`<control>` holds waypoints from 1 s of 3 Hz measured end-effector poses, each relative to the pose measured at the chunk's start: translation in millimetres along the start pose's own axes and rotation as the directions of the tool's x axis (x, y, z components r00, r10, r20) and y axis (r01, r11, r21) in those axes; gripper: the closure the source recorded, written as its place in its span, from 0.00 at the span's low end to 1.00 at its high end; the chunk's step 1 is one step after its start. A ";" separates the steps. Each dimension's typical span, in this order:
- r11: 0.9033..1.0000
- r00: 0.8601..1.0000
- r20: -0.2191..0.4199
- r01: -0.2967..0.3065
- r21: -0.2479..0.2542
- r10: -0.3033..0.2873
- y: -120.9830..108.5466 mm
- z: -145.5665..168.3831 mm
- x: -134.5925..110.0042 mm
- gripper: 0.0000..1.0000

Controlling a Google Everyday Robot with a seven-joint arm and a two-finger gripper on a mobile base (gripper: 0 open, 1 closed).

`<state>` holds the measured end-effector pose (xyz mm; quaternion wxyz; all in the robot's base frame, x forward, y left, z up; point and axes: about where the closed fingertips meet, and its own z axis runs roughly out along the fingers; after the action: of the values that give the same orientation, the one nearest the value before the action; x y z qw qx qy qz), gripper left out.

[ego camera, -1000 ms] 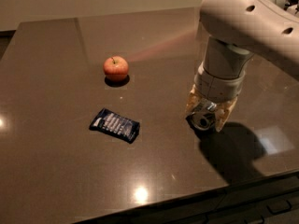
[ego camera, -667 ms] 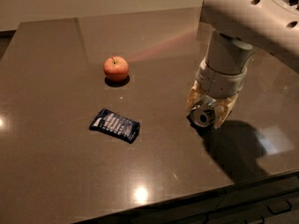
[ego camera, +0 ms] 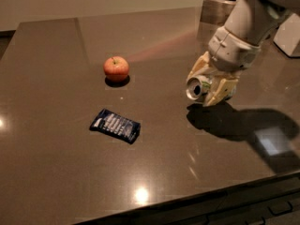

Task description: Place 7up can upright

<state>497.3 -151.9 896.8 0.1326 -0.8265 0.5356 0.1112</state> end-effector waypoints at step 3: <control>0.898 0.749 0.591 -0.430 0.090 0.299 -26.0 -28.1 -41.7 1.00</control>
Offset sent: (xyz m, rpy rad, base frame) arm -0.0002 0.0321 0.0596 0.6497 0.2410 -0.3978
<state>505.6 -115.5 939.3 0.3508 -0.6148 0.6330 0.3136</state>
